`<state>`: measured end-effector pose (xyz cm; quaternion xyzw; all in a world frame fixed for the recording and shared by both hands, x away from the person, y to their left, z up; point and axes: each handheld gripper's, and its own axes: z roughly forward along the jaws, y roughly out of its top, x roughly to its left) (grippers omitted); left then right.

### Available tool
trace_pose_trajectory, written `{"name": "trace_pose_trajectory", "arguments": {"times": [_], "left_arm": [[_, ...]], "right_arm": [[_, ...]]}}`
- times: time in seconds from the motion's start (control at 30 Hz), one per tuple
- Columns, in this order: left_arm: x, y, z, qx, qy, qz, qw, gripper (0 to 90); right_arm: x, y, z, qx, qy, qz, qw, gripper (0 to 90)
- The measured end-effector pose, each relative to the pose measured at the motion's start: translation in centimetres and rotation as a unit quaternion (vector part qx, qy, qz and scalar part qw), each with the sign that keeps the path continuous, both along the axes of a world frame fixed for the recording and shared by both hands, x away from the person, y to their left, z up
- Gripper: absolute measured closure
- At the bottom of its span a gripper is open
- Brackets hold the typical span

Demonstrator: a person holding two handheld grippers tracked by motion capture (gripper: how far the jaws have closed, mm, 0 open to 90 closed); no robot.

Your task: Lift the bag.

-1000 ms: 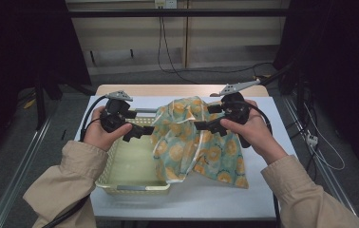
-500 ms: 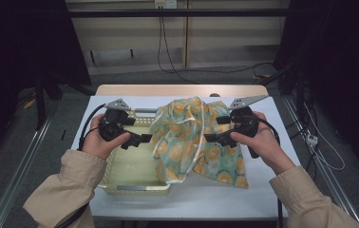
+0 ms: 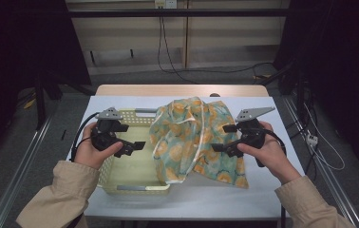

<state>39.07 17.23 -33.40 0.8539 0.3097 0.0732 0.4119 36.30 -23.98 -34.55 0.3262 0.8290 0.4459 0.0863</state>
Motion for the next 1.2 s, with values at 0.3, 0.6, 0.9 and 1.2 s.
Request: {"name": "trace_pose_trajectory", "arguments": {"times": [0.3,0.6,0.9,1.2], "left_arm": [[-1.7,1.4,-1.6,0.000,0.000,0.004,1.0000,7.2],[-3.6,2.2,-3.0,-0.003,0.007,0.006,0.9999,7.2],[-4.9,2.7,-4.5,0.005,0.025,0.005,0.9997,7.3],[-5.3,3.3,-5.4,-0.005,0.026,0.019,0.9995,7.2]], "right_arm": [[-1.8,-1.8,-2.1,-0.008,0.001,-0.010,0.9999,12.4],[-4.2,-4.3,-4.9,-0.003,0.006,-0.030,0.9995,12.4],[-6.7,-6.4,-8.1,-0.010,0.013,-0.052,0.9985,12.5],[-7.9,-7.5,-9.1,-0.001,0.012,-0.071,0.9974,12.5]]}}
